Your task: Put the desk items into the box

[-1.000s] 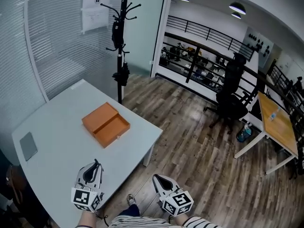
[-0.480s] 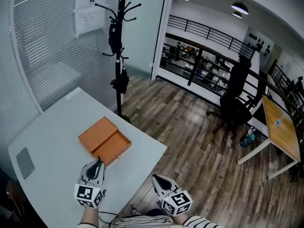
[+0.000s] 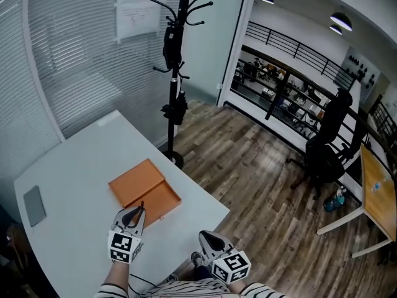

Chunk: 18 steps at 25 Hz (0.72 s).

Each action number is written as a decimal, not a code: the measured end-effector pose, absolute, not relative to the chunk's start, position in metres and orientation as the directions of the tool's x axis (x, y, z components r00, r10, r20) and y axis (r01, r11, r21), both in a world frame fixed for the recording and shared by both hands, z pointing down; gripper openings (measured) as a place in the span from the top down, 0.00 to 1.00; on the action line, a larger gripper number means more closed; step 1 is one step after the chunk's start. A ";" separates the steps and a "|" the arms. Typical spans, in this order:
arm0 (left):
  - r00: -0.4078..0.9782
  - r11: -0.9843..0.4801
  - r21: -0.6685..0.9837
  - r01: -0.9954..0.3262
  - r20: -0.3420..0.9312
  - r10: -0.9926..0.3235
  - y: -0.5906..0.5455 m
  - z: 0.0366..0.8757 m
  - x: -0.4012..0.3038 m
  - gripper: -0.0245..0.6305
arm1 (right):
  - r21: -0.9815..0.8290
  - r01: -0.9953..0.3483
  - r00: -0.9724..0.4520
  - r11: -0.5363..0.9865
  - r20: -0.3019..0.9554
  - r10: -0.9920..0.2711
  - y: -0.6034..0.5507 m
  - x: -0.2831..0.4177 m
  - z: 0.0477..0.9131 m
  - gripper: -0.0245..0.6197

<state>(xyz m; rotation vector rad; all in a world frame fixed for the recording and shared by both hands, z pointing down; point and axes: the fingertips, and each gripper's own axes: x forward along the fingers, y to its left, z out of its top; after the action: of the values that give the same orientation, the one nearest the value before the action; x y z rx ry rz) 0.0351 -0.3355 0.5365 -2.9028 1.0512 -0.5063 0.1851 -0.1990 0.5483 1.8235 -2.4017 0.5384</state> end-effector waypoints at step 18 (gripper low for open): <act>0.562 -0.787 -0.221 -0.576 0.593 -0.577 -0.394 0.632 0.082 0.88 | -0.249 -0.862 -0.502 0.441 0.302 -0.810 -0.290 0.214 0.559 0.92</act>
<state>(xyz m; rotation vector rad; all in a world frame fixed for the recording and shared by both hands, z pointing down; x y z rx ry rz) 0.0823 -0.3935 0.6323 -2.7737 1.0241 -1.0541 0.2139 -0.2895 0.5589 1.4879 -2.5472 0.5638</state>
